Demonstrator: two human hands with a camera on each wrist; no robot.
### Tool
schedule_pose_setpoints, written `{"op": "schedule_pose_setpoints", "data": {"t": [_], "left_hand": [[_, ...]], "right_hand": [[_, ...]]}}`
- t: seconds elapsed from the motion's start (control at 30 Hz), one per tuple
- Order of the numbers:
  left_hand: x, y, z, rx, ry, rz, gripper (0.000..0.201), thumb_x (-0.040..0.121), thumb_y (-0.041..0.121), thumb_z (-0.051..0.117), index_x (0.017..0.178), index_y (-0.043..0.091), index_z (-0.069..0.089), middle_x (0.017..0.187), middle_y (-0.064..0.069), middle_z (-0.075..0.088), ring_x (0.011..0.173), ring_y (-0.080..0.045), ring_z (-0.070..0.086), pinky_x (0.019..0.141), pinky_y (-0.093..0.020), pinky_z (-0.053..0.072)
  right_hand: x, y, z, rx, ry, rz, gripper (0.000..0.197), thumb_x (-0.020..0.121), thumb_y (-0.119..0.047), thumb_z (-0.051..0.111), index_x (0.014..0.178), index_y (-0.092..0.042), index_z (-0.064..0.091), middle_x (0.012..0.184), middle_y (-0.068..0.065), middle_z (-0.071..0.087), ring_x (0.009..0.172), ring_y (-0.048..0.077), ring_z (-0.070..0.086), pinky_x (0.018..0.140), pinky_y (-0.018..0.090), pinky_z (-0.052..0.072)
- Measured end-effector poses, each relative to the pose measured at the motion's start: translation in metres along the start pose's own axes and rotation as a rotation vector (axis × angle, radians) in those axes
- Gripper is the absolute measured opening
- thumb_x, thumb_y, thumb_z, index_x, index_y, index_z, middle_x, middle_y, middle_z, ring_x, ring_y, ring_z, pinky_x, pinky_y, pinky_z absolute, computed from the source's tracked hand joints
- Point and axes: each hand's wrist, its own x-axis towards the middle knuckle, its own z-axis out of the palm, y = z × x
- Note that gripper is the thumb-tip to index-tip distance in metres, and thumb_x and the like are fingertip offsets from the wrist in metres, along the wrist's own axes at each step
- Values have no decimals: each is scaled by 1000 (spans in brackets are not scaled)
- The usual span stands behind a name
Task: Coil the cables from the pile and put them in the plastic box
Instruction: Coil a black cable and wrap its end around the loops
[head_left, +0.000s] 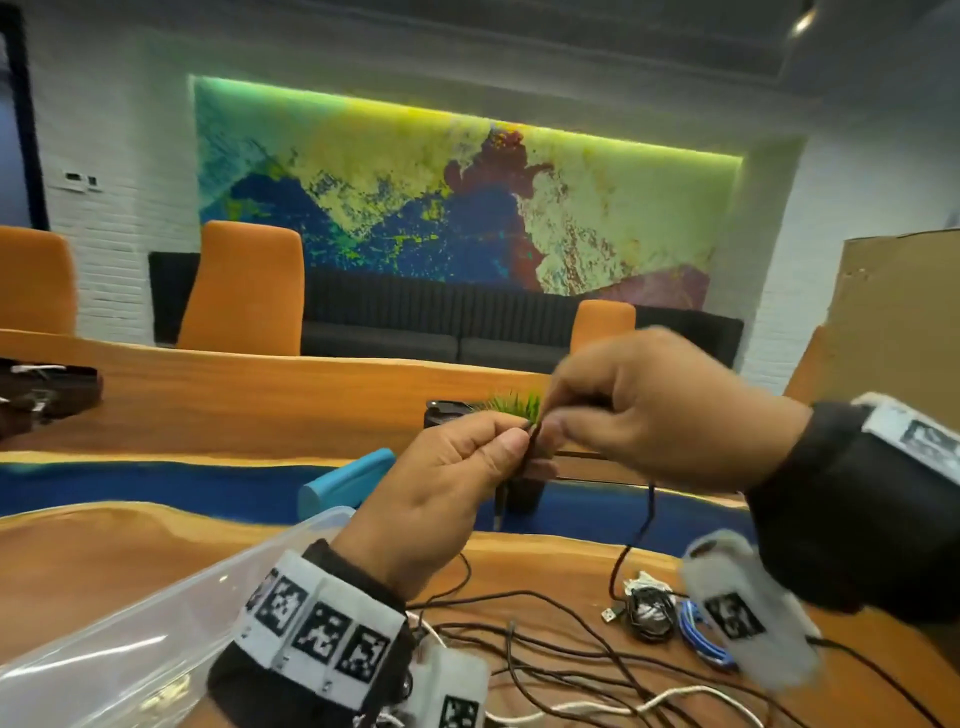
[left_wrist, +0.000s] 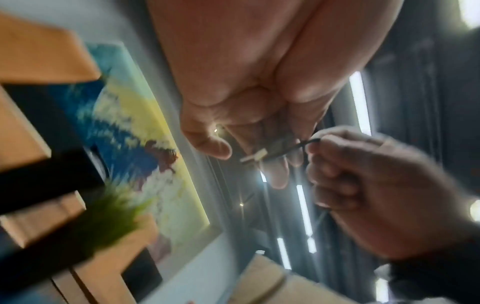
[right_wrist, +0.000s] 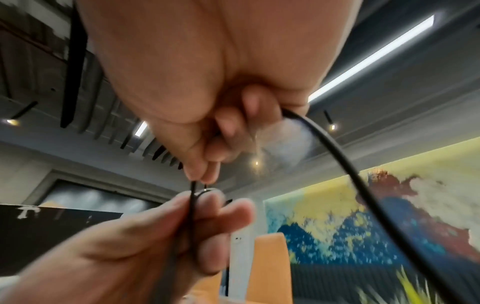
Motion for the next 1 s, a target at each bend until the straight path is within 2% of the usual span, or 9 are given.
{"op": "schedule_pose_setpoints", "data": {"t": [0.17, 0.27, 0.4, 0.57, 0.67, 0.77, 0.87, 0.93, 1.0], "left_hand": [[-4, 9, 1, -351, -68, -42, 28, 99, 23, 48, 104, 14, 73, 97, -3, 70, 78, -12, 58, 70, -25, 47], [-3, 18, -2, -716, -36, -28, 24, 98, 21, 48, 91, 12, 68, 122, -11, 70, 88, -15, 69, 73, -28, 57], [-1, 6, -15, -19, 64, 107, 25, 97, 24, 48, 102, 11, 68, 133, 13, 64, 117, -9, 62, 92, -30, 54], [-3, 3, -9, 161, -47, 83, 22, 102, 18, 49, 107, 19, 70, 95, 6, 70, 87, -8, 62, 77, -21, 50], [-4, 5, -8, -92, -106, -43, 20, 100, 22, 50, 101, 17, 70, 106, -14, 68, 79, -14, 53, 70, -25, 45], [-3, 11, -4, -534, -80, -91, 22, 100, 19, 46, 105, 6, 62, 127, -15, 64, 88, -16, 63, 75, -25, 54], [-1, 4, -7, -11, 49, 74, 24, 103, 18, 43, 112, 11, 64, 130, 6, 66, 113, -9, 64, 87, -23, 54], [-1, -3, -12, 418, -14, 146, 25, 100, 28, 43, 111, 19, 64, 116, 19, 67, 102, -8, 65, 82, -23, 53], [-2, -4, -13, 457, -38, 110, 23, 103, 26, 43, 103, 18, 65, 108, 16, 69, 94, -8, 65, 77, -24, 51]], "right_hand": [[5, 22, 14, 230, 225, 65, 9, 91, -23, 66, 89, -22, 75, 78, -5, 70, 76, 11, 65, 73, 35, 55], [-10, 19, 45, 281, 29, 144, 19, 98, -21, 55, 95, -29, 72, 86, -4, 68, 81, 12, 61, 78, 39, 54], [-18, 0, 41, -27, -217, 11, 15, 99, -33, 49, 92, -30, 62, 81, -11, 58, 76, 6, 54, 69, 23, 45], [0, 16, 7, 15, 156, -83, 5, 90, -25, 68, 90, -23, 72, 75, -16, 64, 74, 3, 61, 64, 17, 48], [1, 34, 37, 100, 244, 16, 12, 94, -20, 62, 97, -18, 74, 85, -4, 68, 82, 10, 63, 76, 36, 53], [-12, 33, 73, 186, 81, 138, 19, 100, -25, 52, 94, -23, 69, 85, 0, 67, 82, 18, 61, 80, 46, 52], [-21, 6, 69, 24, -191, 32, 16, 100, -33, 48, 91, -27, 60, 78, -10, 57, 73, 6, 54, 68, 23, 47], [-17, -4, 44, -80, -147, -51, 15, 97, -31, 54, 85, -25, 61, 71, -13, 53, 67, 3, 50, 61, 19, 39], [-9, 0, 16, -89, 42, -60, 10, 94, -27, 61, 85, -25, 67, 69, -16, 57, 66, 1, 53, 61, 18, 41]]}}
